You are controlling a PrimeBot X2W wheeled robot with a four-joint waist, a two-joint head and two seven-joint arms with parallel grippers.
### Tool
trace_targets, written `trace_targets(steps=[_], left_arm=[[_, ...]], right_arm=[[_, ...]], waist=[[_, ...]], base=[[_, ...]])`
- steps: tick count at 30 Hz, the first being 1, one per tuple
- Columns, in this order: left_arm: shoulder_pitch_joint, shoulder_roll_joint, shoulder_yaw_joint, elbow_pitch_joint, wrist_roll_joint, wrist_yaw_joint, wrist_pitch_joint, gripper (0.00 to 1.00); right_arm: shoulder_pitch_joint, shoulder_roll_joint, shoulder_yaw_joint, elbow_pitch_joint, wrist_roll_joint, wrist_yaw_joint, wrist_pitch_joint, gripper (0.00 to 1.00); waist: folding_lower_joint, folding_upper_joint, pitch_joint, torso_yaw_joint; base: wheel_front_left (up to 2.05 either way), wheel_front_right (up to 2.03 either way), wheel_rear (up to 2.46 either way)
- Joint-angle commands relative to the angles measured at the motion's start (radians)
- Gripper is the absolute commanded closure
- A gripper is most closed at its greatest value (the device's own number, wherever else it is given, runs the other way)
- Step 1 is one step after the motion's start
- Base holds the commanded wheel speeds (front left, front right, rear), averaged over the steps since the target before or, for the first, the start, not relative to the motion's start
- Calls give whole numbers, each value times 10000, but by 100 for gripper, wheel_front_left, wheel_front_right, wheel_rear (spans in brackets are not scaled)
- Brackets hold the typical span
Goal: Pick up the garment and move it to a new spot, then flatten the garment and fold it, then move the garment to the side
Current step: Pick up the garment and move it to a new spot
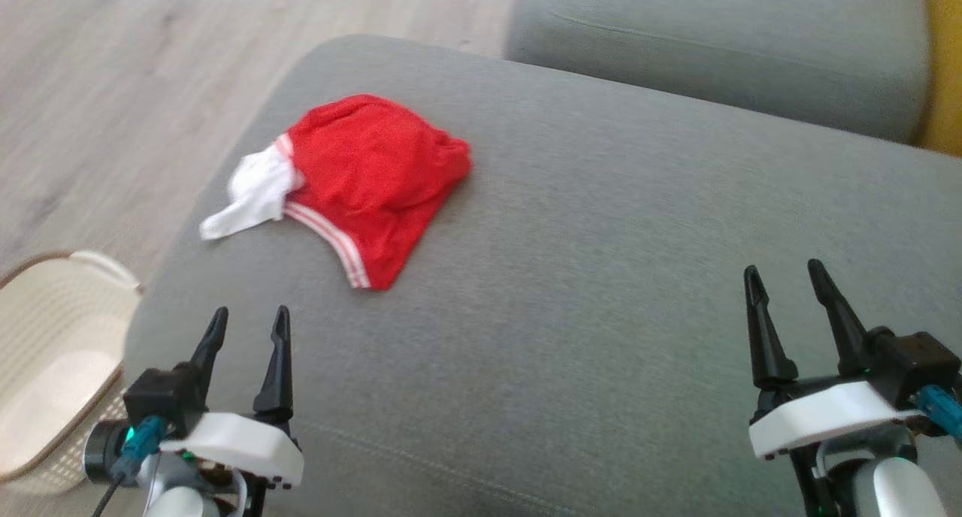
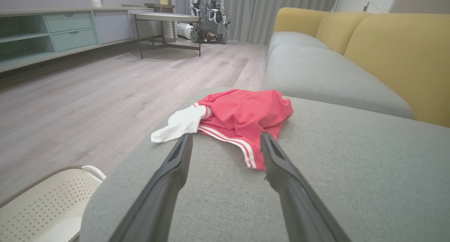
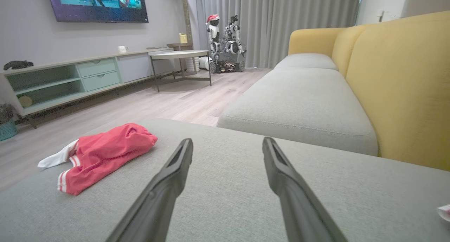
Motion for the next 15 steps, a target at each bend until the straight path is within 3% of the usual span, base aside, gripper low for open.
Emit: trace_targets(steps=[1, 15], left_arm=[[-504, 166, 389, -325, -63, 70, -142, 0], [-433, 228, 432, -441, -171, 184, -182, 0]], right_arm=[[-213, -53, 239, -381, 1, -7, 9, 0], [-92, -53, 344, -402, 2, -7, 78, 0]], waist=[[0, -1, -68, 350], [0, -1, -117, 798]], base=[[0, 0, 0], [0, 0, 0]])
